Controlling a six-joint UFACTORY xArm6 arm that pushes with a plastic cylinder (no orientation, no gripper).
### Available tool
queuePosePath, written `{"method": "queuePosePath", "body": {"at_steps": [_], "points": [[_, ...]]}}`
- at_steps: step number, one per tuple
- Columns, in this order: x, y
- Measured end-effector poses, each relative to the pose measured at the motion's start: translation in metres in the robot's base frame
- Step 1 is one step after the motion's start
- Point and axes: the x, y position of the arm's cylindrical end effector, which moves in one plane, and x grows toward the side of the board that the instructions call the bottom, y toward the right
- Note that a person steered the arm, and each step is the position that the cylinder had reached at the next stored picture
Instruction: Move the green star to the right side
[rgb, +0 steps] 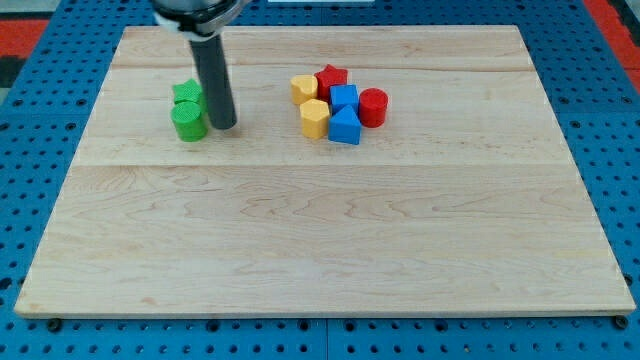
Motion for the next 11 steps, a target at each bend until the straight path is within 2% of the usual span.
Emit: {"method": "queuePosePath", "body": {"at_steps": [2, 4, 6, 7, 8, 10, 11], "points": [[0.007, -0.097], [-0.020, -0.069], [-0.087, -0.044], [-0.108, 0.005], [-0.113, 0.021], [-0.108, -0.016], [-0.100, -0.015]]}}
